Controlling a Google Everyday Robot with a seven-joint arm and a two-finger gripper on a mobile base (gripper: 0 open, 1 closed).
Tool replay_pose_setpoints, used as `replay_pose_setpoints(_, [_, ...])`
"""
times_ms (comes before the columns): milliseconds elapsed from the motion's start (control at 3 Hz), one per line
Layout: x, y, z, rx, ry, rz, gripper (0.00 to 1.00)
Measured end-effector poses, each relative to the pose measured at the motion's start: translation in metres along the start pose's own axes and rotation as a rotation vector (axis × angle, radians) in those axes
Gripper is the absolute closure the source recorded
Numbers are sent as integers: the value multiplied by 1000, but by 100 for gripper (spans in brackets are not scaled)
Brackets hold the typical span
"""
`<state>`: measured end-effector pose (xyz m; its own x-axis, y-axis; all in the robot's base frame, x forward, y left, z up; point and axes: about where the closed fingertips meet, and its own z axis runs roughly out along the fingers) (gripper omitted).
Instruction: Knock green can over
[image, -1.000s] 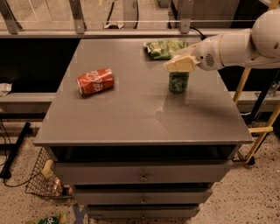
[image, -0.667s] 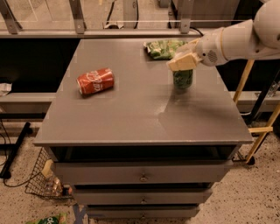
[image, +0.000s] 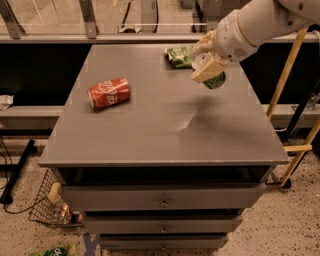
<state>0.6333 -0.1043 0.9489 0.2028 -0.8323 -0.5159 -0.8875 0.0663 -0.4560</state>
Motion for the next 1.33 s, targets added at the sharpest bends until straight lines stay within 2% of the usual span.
replay_pose_setpoints(333, [-13, 23, 18, -147, 68, -246, 100])
replay_pose_setpoints(667, [-17, 57, 46, -356, 179, -515, 100])
replay_pose_setpoints(1000, [-11, 76, 65, -472, 270, -641, 100])
replay_pose_setpoints(1333, [-5, 90, 81, -580, 319, -730, 100])
